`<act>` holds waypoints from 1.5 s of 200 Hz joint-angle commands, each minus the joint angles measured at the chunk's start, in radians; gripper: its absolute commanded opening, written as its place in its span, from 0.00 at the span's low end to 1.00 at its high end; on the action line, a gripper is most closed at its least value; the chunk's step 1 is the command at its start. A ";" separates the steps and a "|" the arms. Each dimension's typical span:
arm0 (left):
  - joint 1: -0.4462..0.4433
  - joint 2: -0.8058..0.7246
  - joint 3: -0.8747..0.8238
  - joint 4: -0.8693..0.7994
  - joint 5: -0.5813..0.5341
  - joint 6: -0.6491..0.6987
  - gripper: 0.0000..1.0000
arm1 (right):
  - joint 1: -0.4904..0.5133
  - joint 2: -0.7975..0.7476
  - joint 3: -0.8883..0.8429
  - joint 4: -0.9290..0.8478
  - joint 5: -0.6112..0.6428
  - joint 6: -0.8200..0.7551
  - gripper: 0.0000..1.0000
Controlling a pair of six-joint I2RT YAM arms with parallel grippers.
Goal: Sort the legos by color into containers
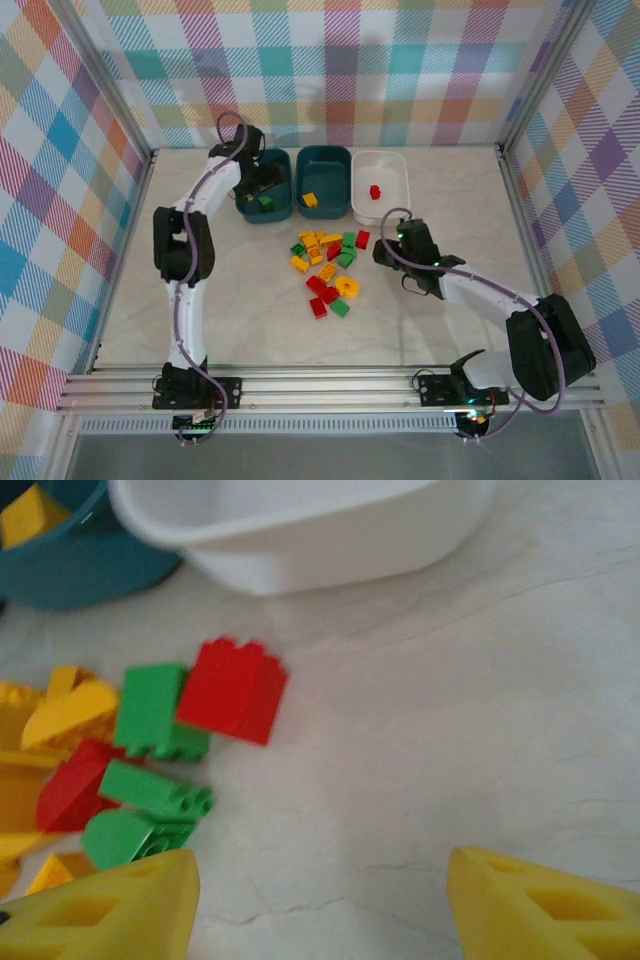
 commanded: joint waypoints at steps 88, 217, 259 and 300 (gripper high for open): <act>-0.042 -1.106 -1.251 0.274 -0.211 -0.235 1.00 | 0.473 0.271 0.257 -0.150 0.111 -0.089 0.67; -0.040 -1.149 -1.343 0.305 -0.092 -0.246 1.00 | 0.582 0.455 0.432 -0.403 0.071 0.038 0.65; -0.040 -1.160 -1.349 0.295 -0.083 -0.240 1.00 | 0.609 0.429 0.457 -0.430 0.149 -0.025 0.67; -0.038 -1.198 -1.359 0.247 -0.168 -0.263 1.00 | 0.608 0.466 0.534 -0.373 0.069 -0.037 0.69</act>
